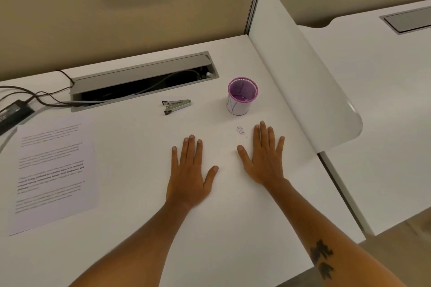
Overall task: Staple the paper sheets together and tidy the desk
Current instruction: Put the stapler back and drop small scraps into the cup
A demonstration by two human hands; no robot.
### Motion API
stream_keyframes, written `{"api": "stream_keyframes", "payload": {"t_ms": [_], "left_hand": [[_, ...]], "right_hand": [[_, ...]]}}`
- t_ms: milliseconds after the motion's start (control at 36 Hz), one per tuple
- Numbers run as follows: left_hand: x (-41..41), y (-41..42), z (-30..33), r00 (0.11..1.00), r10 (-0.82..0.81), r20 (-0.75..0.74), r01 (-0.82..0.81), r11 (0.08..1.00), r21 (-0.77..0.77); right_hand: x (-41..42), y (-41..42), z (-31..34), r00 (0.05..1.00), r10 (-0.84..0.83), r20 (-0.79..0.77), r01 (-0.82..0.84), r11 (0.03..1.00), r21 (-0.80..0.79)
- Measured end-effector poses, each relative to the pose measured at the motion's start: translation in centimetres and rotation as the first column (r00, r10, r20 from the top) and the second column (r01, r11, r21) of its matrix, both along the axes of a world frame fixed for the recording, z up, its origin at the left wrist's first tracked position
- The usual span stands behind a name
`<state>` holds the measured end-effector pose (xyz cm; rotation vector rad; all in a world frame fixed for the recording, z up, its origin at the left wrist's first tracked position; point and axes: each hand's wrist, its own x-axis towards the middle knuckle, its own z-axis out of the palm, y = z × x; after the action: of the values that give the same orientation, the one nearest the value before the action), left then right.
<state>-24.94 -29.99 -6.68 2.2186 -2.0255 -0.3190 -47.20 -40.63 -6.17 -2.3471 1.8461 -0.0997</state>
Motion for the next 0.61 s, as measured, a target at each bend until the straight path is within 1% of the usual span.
{"api": "stream_keyframes", "payload": {"t_ms": [111, 194, 389, 444, 528, 556, 611], "left_hand": [[0.0, -0.1, -0.1, 1.0, -0.002, 0.006, 0.002, 1.0, -0.001], [0.0, -0.1, -0.2, 1.0, 0.003, 0.008, -0.003, 1.0, 0.002], [0.0, -0.2, -0.4, 1.0, 0.012, 0.004, -0.012, 1.0, 0.002], [0.0, -0.2, -0.3, 1.0, 0.012, 0.003, -0.012, 1.0, 0.003], [0.0, -0.1, -0.2, 1.0, 0.01, -0.008, -0.01, 1.0, -0.001], [0.0, -0.1, -0.2, 1.0, 0.011, -0.011, -0.011, 1.0, -0.001], [0.0, -0.1, -0.2, 1.0, 0.012, -0.013, -0.012, 1.0, 0.001]], "right_hand": [[1.6, 1.8, -0.2, 0.997, -0.048, -0.054, 0.048, 0.999, 0.002], [2.9, 1.4, -0.2, 0.996, -0.074, -0.047, 0.075, 0.997, 0.016], [4.7, 0.2, 0.0, 0.997, -0.069, -0.037, 0.071, 0.997, 0.032], [4.6, -0.4, 0.1, 0.997, -0.072, 0.028, 0.071, 0.997, 0.034], [3.7, -1.4, 0.8, 0.974, -0.02, 0.227, 0.021, 1.0, 0.0], [3.4, -1.8, 1.1, 0.961, 0.013, 0.275, -0.014, 1.0, 0.002], [2.7, -2.6, 1.8, 0.944, 0.111, 0.309, -0.124, 0.992, 0.022]]}}
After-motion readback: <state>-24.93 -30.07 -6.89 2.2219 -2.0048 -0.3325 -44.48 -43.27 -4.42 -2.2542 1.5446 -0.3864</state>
